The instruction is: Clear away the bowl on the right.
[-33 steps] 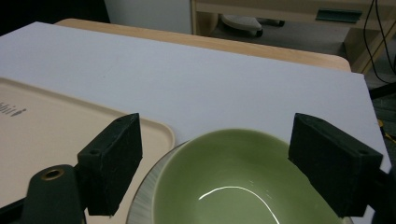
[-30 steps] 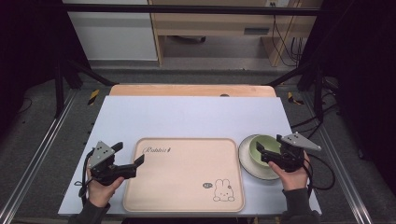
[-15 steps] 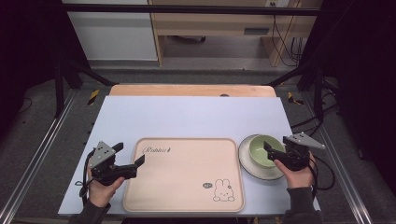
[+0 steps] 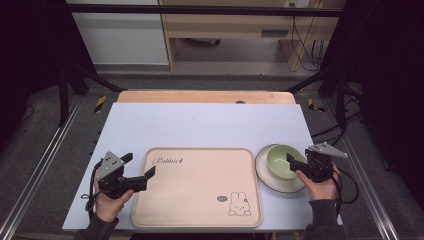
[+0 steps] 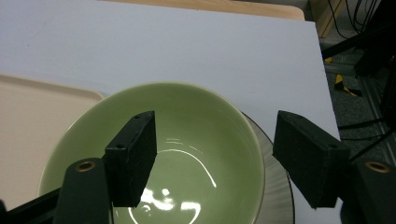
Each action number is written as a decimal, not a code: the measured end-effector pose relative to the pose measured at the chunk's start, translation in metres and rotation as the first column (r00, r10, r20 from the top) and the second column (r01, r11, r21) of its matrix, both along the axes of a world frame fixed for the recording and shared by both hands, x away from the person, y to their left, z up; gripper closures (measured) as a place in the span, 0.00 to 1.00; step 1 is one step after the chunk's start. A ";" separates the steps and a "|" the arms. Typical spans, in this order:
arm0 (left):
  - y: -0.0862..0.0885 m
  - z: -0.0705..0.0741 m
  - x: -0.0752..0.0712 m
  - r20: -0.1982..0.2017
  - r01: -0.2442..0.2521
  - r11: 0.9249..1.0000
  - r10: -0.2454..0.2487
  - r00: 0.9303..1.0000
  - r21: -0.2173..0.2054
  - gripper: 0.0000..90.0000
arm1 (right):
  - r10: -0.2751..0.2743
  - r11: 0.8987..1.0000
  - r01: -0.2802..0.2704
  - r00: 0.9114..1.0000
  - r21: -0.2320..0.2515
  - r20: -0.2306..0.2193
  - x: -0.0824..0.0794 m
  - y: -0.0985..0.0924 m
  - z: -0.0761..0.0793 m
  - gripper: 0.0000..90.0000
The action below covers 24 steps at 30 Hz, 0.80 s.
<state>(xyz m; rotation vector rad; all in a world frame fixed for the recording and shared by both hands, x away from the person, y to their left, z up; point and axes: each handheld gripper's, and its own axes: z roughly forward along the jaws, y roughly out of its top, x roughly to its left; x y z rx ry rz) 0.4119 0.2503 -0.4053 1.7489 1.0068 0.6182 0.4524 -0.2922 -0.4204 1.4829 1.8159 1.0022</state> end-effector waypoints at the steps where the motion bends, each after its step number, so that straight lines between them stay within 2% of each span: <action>1: 0.000 0.000 0.000 -0.001 0.001 1.000 -0.001 1.000 0.004 0.09 | 0.000 1.000 0.000 1.000 -0.004 -0.003 0.000 0.000 0.000 0.35; 15: -0.001 -0.002 0.001 -0.006 0.004 1.000 -0.004 1.000 0.006 0.09 | 0.000 1.000 0.000 0.997 -0.003 -0.075 0.007 -0.006 -0.008 0.43; 24: -0.002 -0.003 0.002 -0.008 0.006 1.000 -0.006 1.000 0.005 0.09 | 0.003 1.000 -0.001 0.992 0.021 -0.126 0.012 -0.009 -0.013 0.52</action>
